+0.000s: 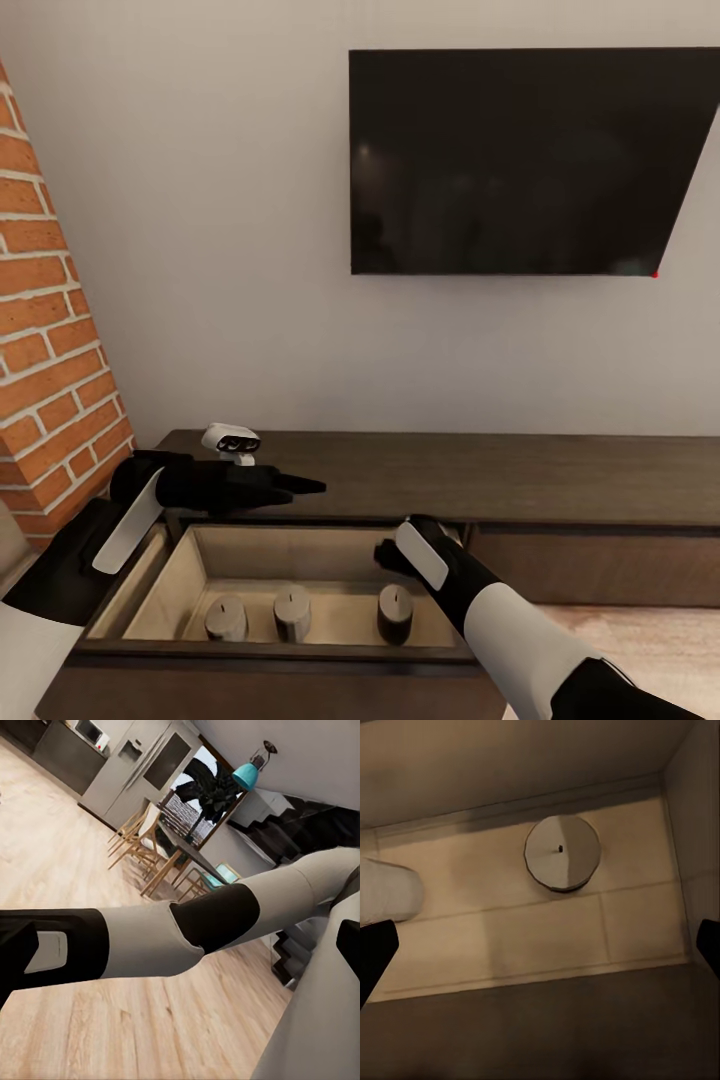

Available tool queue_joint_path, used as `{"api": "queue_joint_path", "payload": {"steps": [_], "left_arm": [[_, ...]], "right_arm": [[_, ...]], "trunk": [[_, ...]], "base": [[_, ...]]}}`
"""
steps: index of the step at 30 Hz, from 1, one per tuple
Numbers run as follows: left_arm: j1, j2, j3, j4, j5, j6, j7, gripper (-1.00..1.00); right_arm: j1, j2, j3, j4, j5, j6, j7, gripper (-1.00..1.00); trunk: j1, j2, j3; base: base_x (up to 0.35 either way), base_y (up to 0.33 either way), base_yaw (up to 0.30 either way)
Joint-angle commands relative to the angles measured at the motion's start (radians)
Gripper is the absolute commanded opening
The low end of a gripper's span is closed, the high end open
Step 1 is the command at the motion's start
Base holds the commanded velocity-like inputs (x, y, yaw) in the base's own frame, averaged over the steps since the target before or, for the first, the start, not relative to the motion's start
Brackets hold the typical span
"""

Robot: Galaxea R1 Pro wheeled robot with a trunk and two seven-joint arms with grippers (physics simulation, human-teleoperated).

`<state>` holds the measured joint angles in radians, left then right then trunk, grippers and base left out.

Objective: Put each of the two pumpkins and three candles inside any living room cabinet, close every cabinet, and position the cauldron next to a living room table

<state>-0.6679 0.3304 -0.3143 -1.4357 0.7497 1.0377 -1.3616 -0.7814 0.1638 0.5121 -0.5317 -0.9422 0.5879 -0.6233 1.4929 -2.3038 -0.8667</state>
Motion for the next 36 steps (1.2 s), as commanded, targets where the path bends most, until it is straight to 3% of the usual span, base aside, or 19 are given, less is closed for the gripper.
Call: {"api": "queue_joint_path", "payload": {"steps": [1, 8, 28, 36], "left_arm": [[-0.001, 0.001, -0.002, 0.0, 0.004, 0.009, -0.001, 1.0], [-0.001, 0.001, -0.002, 0.001, 0.003, 0.009, -0.001, 1.0], [-0.001, 0.001, -0.002, 0.001, 0.002, 0.009, -0.001, 1.0], [-0.001, 0.001, -0.002, 0.001, 0.002, 0.009, -0.001, 1.0]], "right_arm": [[-0.001, -0.001, 0.006, -0.001, -0.003, 0.0, -0.008, 1.0], [-0.001, 0.001, 0.007, -0.006, 0.016, -0.004, -0.007, 1.0], [-0.001, 0.002, 0.008, -0.01, 0.019, -0.005, -0.006, 1.0], [-0.001, 0.002, 0.008, -0.01, 0.019, -0.006, -0.006, 1.0]], "trunk": [[-0.004, 0.007, 0.002], [-0.031, 0.056, 0.024], [-0.108, 0.196, 0.087], [-0.138, 0.252, 0.112]], "base": [[0.0, 0.0, 0.0], [0.0, 0.0, 0.0], [-0.002, 0.0, 0.0], [-0.23, 0.0, 0.0]]}}
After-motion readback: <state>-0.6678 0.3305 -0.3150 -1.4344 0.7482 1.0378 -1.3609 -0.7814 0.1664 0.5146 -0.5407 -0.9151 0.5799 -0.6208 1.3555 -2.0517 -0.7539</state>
